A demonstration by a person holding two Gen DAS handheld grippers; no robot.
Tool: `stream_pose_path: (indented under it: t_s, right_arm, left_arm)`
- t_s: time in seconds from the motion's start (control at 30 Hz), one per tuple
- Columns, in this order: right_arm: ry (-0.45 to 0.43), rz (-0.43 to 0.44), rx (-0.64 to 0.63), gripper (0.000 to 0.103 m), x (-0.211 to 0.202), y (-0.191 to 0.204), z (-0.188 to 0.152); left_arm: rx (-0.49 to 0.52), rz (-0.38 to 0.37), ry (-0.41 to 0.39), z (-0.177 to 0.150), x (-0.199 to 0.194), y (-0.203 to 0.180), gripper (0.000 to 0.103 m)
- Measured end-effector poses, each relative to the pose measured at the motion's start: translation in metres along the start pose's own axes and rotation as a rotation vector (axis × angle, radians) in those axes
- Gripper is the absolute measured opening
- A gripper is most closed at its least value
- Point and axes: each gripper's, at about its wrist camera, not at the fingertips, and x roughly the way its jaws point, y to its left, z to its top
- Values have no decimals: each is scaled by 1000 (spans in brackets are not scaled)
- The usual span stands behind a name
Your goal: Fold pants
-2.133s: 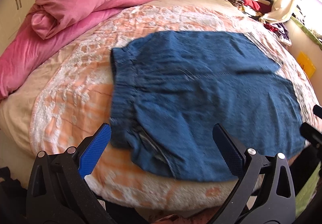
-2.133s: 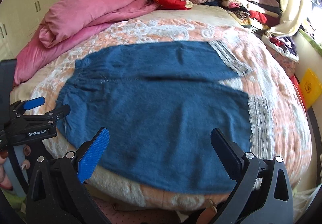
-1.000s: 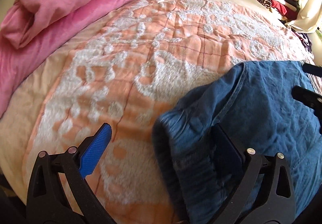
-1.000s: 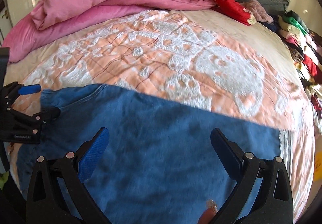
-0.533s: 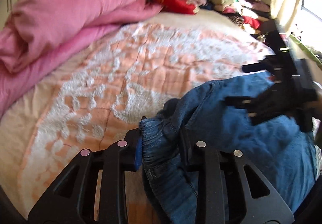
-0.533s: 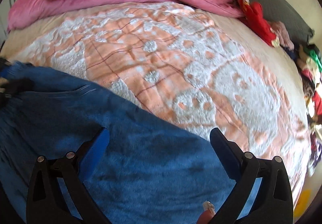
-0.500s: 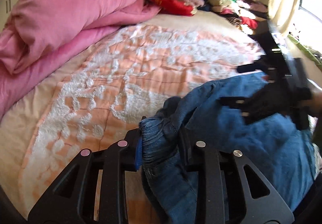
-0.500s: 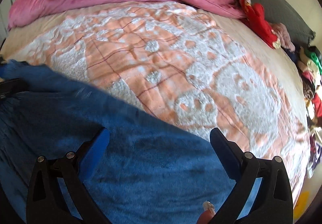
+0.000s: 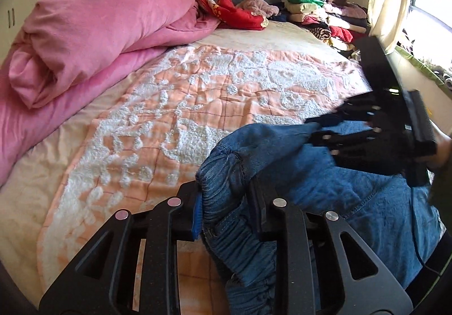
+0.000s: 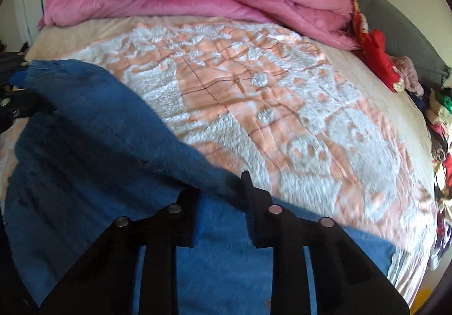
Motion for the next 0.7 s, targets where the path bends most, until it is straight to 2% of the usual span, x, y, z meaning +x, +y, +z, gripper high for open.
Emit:
stream_pose_path:
  t_s: [0.23,0.4,0.57,0.7]
  right_arm:
    - [-116,36,160,10,-75,3,-42]
    - [-160,52,207,8,-127,34,-74]
    - [-163,72,249,8,-155,62,-103]
    - [-146,91,255,8,-165,89,-124]
  left_arm:
    - [39,-12,-28,-7,-20,-9,19]
    - [68,-38,-46,-19,-42,-18,19]
    - [119,-72,-41,-38,-64,-30,20]
    - [133,-100,2,-58,-75,-33,20]
